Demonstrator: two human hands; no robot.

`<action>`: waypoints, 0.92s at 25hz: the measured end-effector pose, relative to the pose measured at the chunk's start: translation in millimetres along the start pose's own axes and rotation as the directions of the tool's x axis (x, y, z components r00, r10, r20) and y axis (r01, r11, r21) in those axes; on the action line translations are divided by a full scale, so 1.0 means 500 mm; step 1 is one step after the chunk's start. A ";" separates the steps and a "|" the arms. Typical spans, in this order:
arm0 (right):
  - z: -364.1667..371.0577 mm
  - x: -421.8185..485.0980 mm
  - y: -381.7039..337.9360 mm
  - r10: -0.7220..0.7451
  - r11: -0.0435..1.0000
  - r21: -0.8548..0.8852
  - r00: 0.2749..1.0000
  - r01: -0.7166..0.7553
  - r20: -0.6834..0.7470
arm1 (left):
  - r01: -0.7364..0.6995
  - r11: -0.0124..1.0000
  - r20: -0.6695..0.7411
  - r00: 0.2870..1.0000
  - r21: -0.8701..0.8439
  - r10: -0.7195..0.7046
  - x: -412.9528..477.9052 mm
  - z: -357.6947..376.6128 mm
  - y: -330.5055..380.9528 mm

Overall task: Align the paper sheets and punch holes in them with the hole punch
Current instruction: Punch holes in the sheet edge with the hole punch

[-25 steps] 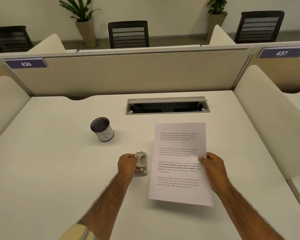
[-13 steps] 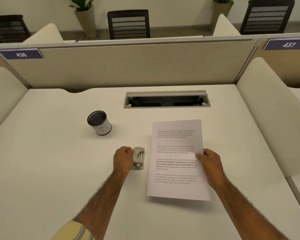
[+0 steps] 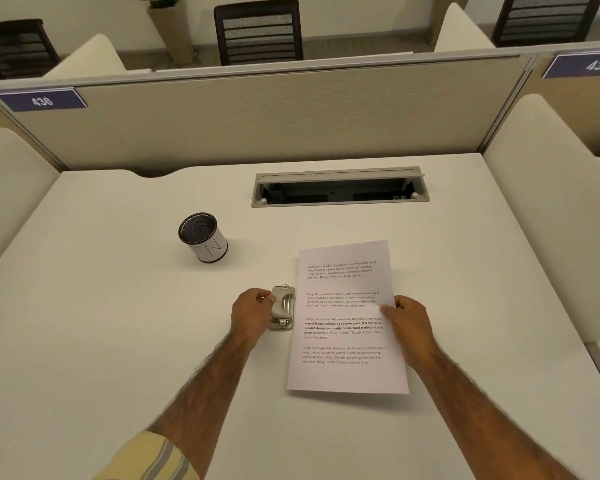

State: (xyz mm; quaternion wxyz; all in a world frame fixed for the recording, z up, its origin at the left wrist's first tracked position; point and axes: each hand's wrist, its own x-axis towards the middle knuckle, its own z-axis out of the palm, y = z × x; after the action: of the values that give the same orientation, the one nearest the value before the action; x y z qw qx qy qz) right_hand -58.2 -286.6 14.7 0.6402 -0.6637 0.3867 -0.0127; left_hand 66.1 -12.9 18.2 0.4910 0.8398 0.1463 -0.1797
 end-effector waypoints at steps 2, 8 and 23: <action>0.006 0.003 0.001 0.008 1.000 -0.008 1.000 -0.008 -0.002 | -0.001 1.000 0.010 1.000 0.000 0.001 0.000 0.000 0.001; 0.034 0.008 0.002 0.009 1.000 -0.026 1.000 -0.009 0.012 | -0.001 1.000 0.019 1.000 0.020 0.000 -0.002 -0.002 0.002; 0.080 0.047 -0.024 -0.021 0.991 -0.136 0.999 0.015 -0.039 | -0.028 0.999 0.025 0.999 0.029 0.027 -0.004 -0.005 0.006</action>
State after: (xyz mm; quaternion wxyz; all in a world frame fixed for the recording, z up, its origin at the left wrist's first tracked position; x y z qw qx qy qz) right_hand -15.3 -266.8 6.4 0.5857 -0.7086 0.3935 -0.0056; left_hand 65.8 -12.3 22.3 0.4827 0.8466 0.1260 -0.1856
